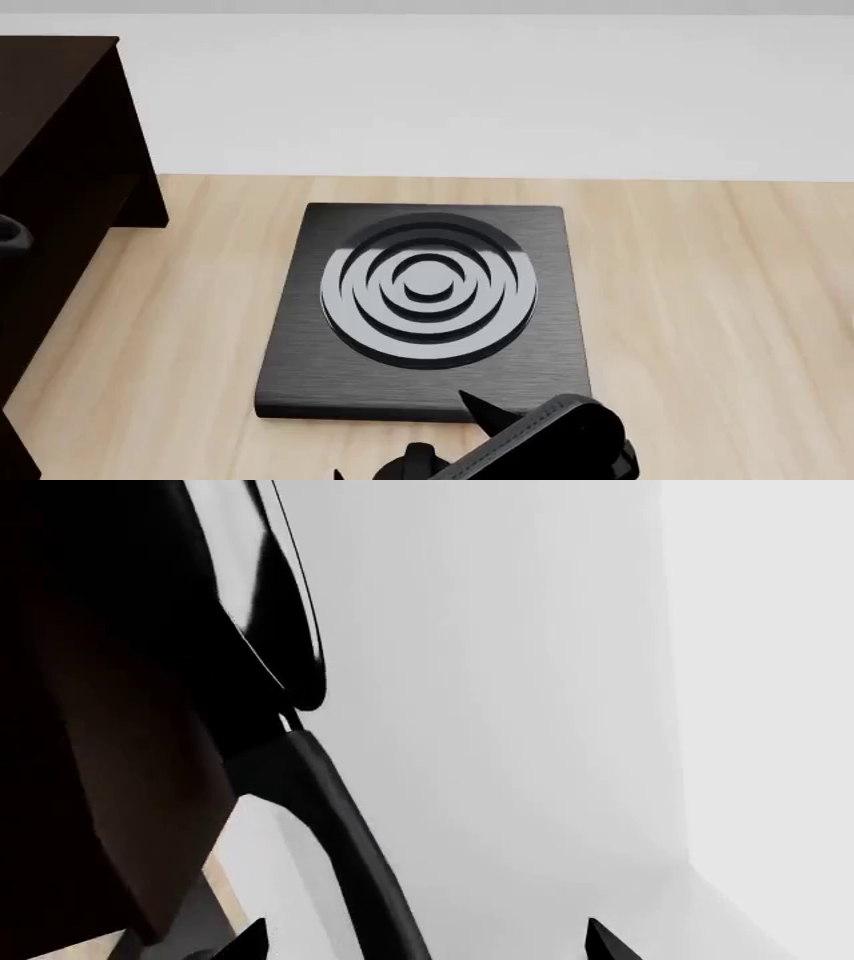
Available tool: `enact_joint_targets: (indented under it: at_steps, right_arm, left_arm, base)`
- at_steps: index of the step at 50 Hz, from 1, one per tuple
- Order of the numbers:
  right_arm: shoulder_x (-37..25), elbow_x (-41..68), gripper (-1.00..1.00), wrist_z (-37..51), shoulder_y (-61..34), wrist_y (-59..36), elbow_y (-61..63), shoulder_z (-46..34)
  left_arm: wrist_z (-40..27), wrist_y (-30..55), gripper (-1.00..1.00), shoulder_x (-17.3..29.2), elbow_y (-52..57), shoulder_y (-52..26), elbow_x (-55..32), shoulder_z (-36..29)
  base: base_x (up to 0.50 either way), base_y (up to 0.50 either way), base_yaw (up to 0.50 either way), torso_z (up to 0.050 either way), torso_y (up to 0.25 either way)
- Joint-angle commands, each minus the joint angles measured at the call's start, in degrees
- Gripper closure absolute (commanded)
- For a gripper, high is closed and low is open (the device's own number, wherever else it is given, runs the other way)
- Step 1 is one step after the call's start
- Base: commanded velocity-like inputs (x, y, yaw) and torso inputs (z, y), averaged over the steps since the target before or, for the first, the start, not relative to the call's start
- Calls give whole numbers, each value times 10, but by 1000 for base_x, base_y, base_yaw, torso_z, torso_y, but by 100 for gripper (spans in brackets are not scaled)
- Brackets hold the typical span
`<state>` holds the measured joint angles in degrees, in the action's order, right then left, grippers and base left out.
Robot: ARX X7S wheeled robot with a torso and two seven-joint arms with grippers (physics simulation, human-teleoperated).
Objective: Put the frying pan on the cabinet shelf.
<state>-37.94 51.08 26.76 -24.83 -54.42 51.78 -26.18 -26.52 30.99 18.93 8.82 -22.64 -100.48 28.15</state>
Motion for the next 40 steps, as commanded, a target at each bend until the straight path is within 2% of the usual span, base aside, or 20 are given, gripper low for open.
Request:
enact_joint_targets:
  at_steps: [1, 15, 22, 24, 26, 30, 34, 38, 40]
  right_arm:
    - [-2, -2, -100, 0, 2, 6, -2, -4]
    - [-5, -3, -100, 2, 7, 15, -3, -2]
    - [-7, -9, -100, 3, 17, 29, -5, 0]
    - [-7, -11, -100, 2, 20, 34, -9, 1]
    - [-7, -10, -100, 4, 21, 36, -10, 4]
    - [-7, -10, -100, 5, 25, 43, -13, 8]
    - [-6, -8, -100, 11, 29, 49, -15, 16]
    - [-6, -12, -100, 12, 36, 60, -21, 21]
    - [-5, -5, -100, 17, 38, 62, -20, 28]
  left_arm:
    - [-18, 11, -100, 0, 61, 22, -19, 0]
    - [-36, 39, -100, 19, 120, 37, -19, -20]
    - [-33, 52, -100, 31, 160, 52, 26, -32]
    - [-19, 63, -100, 46, 185, 60, 86, -47]
    - [-15, 64, -100, 42, 187, 62, 67, -47]
    - [4, 76, -100, 54, 210, 70, 128, -66]
    - [20, 93, -100, 78, 259, 77, 235, -109]
    - [18, 101, -100, 84, 292, 76, 266, -130]
    - [7, 117, -100, 98, 313, 74, 319, -158]
  base:
    - [0, 0, 0, 0, 0]
    - [0, 0, 0, 0, 0]
    - [0, 0, 0, 0, 0]
    - [0, 0, 0, 0, 0]
    - [0, 0, 0, 0, 0]
    - [0, 0, 0, 0, 0]
    - [0, 0, 0, 0, 0]
    - [0, 0, 0, 0, 0]
    - [0, 0, 0, 0, 0]
